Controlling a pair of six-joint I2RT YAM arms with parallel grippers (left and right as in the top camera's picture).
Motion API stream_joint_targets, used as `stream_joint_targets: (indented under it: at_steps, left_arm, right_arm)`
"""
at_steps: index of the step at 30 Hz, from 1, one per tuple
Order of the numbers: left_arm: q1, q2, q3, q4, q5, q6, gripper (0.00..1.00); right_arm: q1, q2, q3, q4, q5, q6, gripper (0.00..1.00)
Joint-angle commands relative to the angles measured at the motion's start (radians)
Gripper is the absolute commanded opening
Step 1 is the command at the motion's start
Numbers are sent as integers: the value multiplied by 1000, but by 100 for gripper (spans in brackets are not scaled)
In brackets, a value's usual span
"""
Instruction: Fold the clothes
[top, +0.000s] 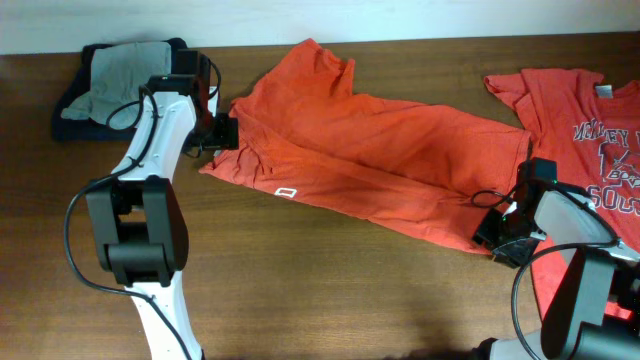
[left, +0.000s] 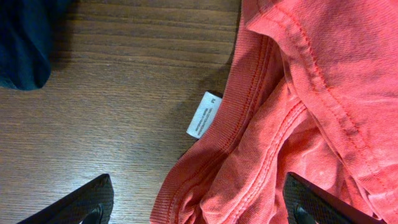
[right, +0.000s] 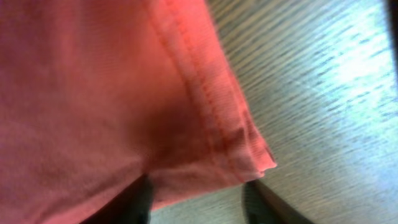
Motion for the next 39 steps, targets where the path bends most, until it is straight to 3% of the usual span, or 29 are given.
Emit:
stream_joint_targets:
  at_steps: [1, 6, 7, 16, 21, 32, 39]
  left_arm:
    - [-1, 5, 2, 2, 14, 19, 87]
    - [-1, 5, 1, 2, 14, 20, 87]
    - [-1, 5, 1, 3, 14, 21, 87]
    - [-1, 5, 1, -21, 15, 87, 87]
    - [-1, 5, -1, -21, 14, 98, 77]
    - [-3, 7, -45, -30, 16, 138, 75]
    - [-4, 7, -45, -79, 233, 374, 75]
  right_arm:
    - [-4, -17, -4, 5, 37, -2, 40]
    - [-4, -17, -4, 5, 37, -1, 16]
    - [-4, -17, -4, 5, 37, -1, 15]
    - [-4, -17, -4, 4, 36, 0, 16]
    - [-4, -17, -4, 5, 36, 6, 16]
    - [-4, -17, -4, 11, 36, 6, 16]
    - [-4, -17, -4, 11, 36, 6, 17]
